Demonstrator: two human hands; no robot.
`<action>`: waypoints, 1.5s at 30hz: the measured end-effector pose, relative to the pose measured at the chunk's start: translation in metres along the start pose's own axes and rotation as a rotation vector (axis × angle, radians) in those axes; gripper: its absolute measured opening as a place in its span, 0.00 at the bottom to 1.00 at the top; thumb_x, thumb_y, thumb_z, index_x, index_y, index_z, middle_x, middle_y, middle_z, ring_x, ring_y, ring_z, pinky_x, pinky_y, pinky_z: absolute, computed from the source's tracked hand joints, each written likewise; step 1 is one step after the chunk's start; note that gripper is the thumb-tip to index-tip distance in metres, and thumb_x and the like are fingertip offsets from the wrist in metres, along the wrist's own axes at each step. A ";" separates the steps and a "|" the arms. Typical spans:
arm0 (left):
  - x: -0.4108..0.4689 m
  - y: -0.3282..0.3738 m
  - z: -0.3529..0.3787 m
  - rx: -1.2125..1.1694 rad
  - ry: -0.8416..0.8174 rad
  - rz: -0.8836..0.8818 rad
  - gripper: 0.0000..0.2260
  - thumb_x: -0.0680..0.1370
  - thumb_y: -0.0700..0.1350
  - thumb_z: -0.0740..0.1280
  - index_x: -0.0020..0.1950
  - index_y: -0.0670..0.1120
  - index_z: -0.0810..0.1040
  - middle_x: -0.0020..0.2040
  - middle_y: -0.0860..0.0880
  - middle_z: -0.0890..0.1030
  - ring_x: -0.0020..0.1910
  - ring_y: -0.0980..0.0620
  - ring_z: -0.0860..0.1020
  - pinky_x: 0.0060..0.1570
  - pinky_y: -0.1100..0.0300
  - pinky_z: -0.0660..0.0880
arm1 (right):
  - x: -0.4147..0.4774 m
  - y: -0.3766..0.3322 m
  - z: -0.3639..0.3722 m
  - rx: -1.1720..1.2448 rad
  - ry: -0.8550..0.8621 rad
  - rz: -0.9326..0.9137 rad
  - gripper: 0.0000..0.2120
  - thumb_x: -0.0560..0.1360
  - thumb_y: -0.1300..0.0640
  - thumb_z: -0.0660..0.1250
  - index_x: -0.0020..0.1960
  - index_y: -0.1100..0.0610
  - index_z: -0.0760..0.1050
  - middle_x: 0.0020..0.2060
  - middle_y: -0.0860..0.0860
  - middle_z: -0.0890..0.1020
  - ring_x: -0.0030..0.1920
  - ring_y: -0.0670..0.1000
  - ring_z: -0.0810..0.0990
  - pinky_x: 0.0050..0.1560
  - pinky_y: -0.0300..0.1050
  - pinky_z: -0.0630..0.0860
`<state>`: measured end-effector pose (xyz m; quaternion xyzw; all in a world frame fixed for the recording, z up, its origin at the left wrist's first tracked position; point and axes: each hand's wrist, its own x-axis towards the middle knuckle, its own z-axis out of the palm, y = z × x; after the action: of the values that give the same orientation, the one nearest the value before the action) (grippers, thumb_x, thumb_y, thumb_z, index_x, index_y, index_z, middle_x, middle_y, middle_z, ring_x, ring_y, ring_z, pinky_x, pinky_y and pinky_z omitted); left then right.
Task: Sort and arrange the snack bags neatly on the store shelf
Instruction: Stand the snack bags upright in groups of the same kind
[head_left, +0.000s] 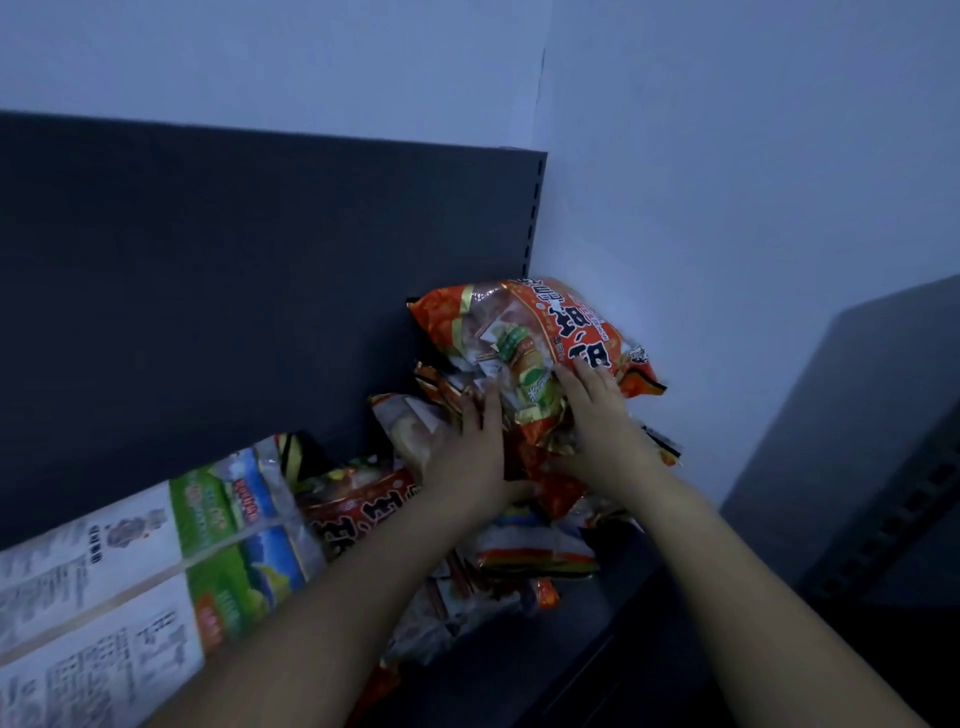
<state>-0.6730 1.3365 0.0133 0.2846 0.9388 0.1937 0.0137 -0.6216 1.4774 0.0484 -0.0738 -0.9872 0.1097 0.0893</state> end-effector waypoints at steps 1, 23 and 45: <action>0.000 -0.002 -0.001 0.003 -0.003 -0.003 0.53 0.71 0.63 0.68 0.74 0.47 0.28 0.78 0.40 0.42 0.75 0.38 0.53 0.73 0.47 0.50 | 0.001 -0.001 0.001 -0.006 0.001 -0.004 0.49 0.70 0.52 0.73 0.77 0.50 0.42 0.77 0.49 0.43 0.76 0.54 0.39 0.74 0.57 0.52; -0.081 -0.037 -0.017 -0.493 -0.213 -0.053 0.33 0.73 0.59 0.64 0.71 0.43 0.58 0.65 0.42 0.70 0.57 0.46 0.74 0.53 0.53 0.75 | -0.105 -0.067 0.009 0.086 0.183 -0.249 0.26 0.70 0.57 0.73 0.66 0.58 0.72 0.64 0.53 0.74 0.66 0.54 0.70 0.69 0.51 0.66; -0.041 -0.011 -0.006 -0.759 0.036 -0.386 0.45 0.74 0.43 0.68 0.76 0.46 0.35 0.77 0.41 0.46 0.70 0.41 0.63 0.55 0.56 0.73 | -0.091 -0.038 0.091 0.119 0.044 0.138 0.36 0.74 0.55 0.67 0.76 0.49 0.51 0.69 0.54 0.67 0.66 0.55 0.68 0.58 0.51 0.74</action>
<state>-0.6455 1.3039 0.0115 0.0749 0.8370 0.5245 0.1371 -0.5555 1.4068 -0.0444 -0.1384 -0.9693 0.1725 0.1074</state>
